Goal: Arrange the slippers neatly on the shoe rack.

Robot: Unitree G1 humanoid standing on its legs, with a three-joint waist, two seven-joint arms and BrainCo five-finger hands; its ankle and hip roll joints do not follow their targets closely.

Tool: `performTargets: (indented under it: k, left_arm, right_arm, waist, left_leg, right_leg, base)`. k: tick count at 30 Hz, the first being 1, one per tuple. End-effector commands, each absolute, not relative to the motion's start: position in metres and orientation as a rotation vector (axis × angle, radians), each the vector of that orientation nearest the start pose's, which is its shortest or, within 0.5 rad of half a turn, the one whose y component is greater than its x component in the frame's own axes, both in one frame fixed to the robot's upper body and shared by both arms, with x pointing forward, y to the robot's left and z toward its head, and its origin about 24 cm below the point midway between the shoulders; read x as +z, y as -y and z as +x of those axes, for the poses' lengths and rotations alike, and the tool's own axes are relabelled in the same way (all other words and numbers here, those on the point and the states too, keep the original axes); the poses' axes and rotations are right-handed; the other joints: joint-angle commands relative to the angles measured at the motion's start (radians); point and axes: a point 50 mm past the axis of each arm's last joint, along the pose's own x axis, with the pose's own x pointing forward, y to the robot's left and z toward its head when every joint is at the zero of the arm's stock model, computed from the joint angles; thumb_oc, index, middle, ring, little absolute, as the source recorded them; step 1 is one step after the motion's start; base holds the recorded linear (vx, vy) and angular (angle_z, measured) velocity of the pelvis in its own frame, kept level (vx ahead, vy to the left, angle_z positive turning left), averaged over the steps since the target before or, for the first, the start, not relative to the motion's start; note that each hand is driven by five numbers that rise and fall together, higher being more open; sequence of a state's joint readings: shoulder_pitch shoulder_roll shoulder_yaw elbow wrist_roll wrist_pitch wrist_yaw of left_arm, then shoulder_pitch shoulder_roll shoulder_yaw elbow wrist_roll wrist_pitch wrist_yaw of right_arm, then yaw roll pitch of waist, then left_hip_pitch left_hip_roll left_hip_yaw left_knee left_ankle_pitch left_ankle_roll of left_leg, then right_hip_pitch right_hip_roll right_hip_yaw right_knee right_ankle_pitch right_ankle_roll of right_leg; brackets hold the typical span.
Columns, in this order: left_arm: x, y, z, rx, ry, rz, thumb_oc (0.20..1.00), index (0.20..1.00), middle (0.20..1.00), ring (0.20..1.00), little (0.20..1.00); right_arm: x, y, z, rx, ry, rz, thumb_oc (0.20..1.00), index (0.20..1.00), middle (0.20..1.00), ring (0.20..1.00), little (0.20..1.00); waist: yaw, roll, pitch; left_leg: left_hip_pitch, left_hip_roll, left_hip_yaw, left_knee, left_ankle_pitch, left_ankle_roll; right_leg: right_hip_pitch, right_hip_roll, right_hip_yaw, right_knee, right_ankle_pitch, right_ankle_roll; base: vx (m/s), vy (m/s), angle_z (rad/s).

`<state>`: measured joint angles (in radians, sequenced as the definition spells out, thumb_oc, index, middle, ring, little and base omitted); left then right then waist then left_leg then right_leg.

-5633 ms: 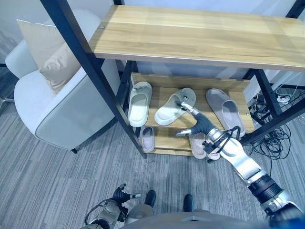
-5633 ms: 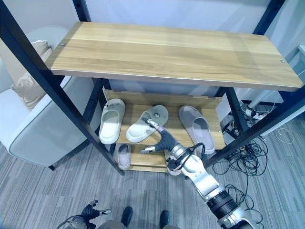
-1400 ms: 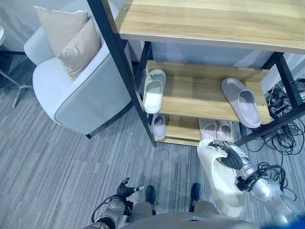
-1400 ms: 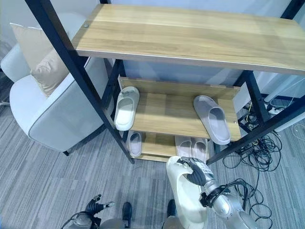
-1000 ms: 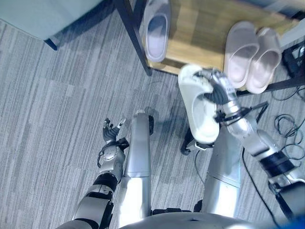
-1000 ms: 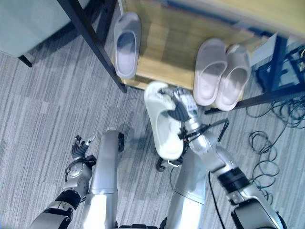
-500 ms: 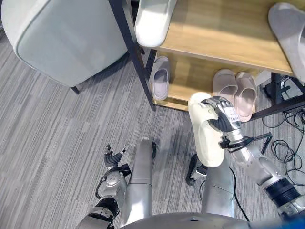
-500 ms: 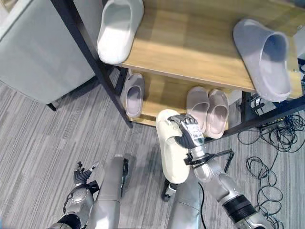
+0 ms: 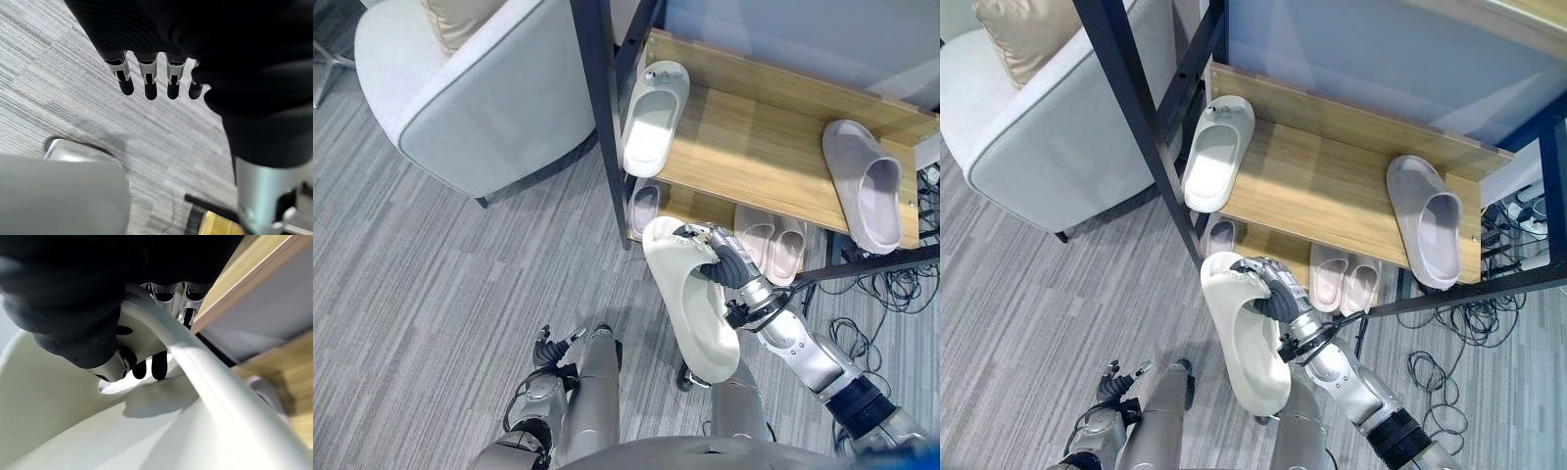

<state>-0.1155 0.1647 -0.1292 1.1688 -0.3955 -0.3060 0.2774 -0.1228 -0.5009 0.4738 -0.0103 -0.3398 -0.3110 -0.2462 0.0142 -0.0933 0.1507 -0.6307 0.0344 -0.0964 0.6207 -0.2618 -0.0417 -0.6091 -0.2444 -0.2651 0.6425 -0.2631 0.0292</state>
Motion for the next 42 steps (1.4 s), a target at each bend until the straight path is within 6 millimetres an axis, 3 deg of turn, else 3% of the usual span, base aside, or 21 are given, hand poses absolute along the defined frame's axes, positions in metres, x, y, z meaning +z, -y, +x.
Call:
performTargets:
  k: [1,5,9,17,18,21,24,31,32,33,40,42]
  left_arm:
    - [-0.130,-0.203,0.174,0.348,-0.740,0.092,1.000,1.000,1.000,1.000,1.000]
    - [-0.129,-0.199,0.175,0.308,-0.726,0.133,1.000,1.000,1.000,1.000,1.000]
    - [-0.129,-0.195,0.176,0.255,-0.718,0.167,1.000,1.000,1.000,1.000,1.000]
    - [-0.128,-0.210,0.171,0.258,-0.717,0.208,1.000,1.000,1.000,1.000,1.000]
    - [-0.128,-0.210,0.171,0.258,-0.717,0.207,1.000,1.000,1.000,1.000,1.000]
    - [-0.132,-0.220,0.158,0.283,-0.758,0.215,1.000,1.000,1.000,1.000,1.000]
    - [-0.131,-0.222,0.160,0.289,-0.753,0.221,1.000,1.000,1.000,1.000,1.000]
    - [-0.133,-0.218,0.159,0.273,-0.760,0.223,1.000,1.000,1.000,1.000,1.000]
    - [-0.133,-0.217,0.158,0.269,-0.762,0.222,1.000,1.000,1.000,1.000,1.000]
    - [-0.135,-0.216,0.156,0.267,-0.772,0.217,1.000,1.000,1.000,1.000,1.000]
    - [-0.139,-0.214,0.149,0.258,-0.808,0.213,1.000,1.000,1.000,1.000,1.000]
    - [-0.138,-0.224,0.144,0.297,-0.813,0.230,1.000,1.000,1.000,1.000,1.000]
  right_arm:
    - [0.121,0.127,0.254,0.221,0.735,-0.800,0.200,0.200,0.200,0.200,0.200]
    - [0.142,0.143,0.269,0.045,0.823,-0.930,0.200,0.200,0.200,0.200,0.200]
    - [0.165,0.161,0.296,-0.145,0.850,-0.956,0.200,0.200,0.200,0.200,0.200]
    - [0.197,0.214,0.359,-0.427,0.668,-0.974,0.200,0.200,0.200,0.200,0.200]
    - [0.197,0.214,0.359,-0.426,0.668,-0.973,0.200,0.200,0.200,0.200,0.200]
    - [0.231,0.240,0.372,-0.557,0.639,-0.983,0.200,0.200,0.200,0.200,0.200]
    - [0.247,0.246,0.378,-0.617,0.634,-1.011,0.200,0.200,0.200,0.200,0.200]
    - [0.237,0.248,0.380,-0.596,0.578,-0.917,0.200,0.200,0.200,0.200,0.200]
    - [0.235,0.247,0.380,-0.595,0.575,-0.907,0.655,0.655,0.655,0.655,0.655]
    - [0.229,0.247,0.380,-0.604,0.561,-0.891,1.000,1.000,1.000,1.000,1.000]
    - [0.222,0.255,0.378,-0.658,0.528,-0.856,1.000,1.000,1.000,1.000,1.000]
    - [0.227,0.257,0.375,-0.665,0.553,-0.934,1.000,1.000,1.000,1.000,1.000]
  waist:
    - [0.007,0.044,0.053]
    - [0.010,0.049,0.049]
    - [0.038,0.051,0.052]
    - [0.118,0.058,0.054]
    - [0.117,0.058,0.055]
    - [0.150,0.060,0.058]
    - [0.161,0.065,0.065]
    - [0.175,0.066,0.065]
    - [0.176,0.067,0.066]
    - [0.175,0.068,0.066]
    - [0.174,0.077,0.065]
    - [0.175,0.076,0.065]
  left_leg:
    - [0.006,0.002,-0.018,-0.074,0.019,0.036]
    - [0.027,-0.005,-0.008,-0.139,0.050,0.042]
    - [0.005,-0.022,-0.001,-0.142,0.063,0.057]
    - [0.020,-0.065,0.001,-0.277,0.132,0.062]
    - [0.020,-0.065,0.001,-0.278,0.133,0.062]
    - [0.008,-0.090,-0.013,-0.313,0.155,0.062]
    - [-0.004,-0.100,-0.017,-0.314,0.160,0.064]
    - [-0.001,-0.110,-0.030,-0.334,0.172,0.063]
    - [-0.003,-0.111,-0.030,-0.330,0.171,0.063]
    - [-0.001,-0.112,-0.031,-0.330,0.170,0.063]
    - [0.018,-0.111,-0.031,-0.351,0.179,0.062]
    - [0.030,-0.108,-0.030,-0.362,0.182,0.061]
  right_leg:
    - [0.056,0.019,0.003,-0.021,-0.016,0.026]
    - [0.076,0.019,0.001,-0.088,0.035,0.046]
    - [0.064,0.007,-0.001,-0.101,0.066,0.059]
    - [0.080,-0.020,-0.020,-0.194,0.134,0.082]
    - [0.080,-0.020,-0.020,-0.194,0.134,0.082]
    - [0.072,-0.042,-0.037,-0.210,0.152,0.089]
    - [0.063,-0.053,-0.035,-0.204,0.159,0.088]
    - [0.062,-0.061,-0.050,-0.204,0.164,0.088]
    - [0.063,-0.061,-0.052,-0.203,0.163,0.088]
    - [0.064,-0.060,-0.050,-0.202,0.160,0.087]
    - [0.068,-0.058,-0.047,-0.208,0.162,0.085]
    - [0.077,-0.057,-0.048,-0.217,0.164,0.085]
  base:
    - [0.08,0.038,-0.06]
    - [0.03,0.044,0.02]
    - [0.00,0.055,0.02]
    - [0.01,0.062,0.10]
    - [0.01,0.067,0.17]
    - [0.01,0.103,0.15]
    - [0.01,0.095,0.23]
    - [0.01,0.024,-0.02]
    - [0.00,0.000,0.00]
    - [-0.01,0.011,0.04]
    - [0.00,0.004,0.00]
    - [-0.02,0.002,-0.09]
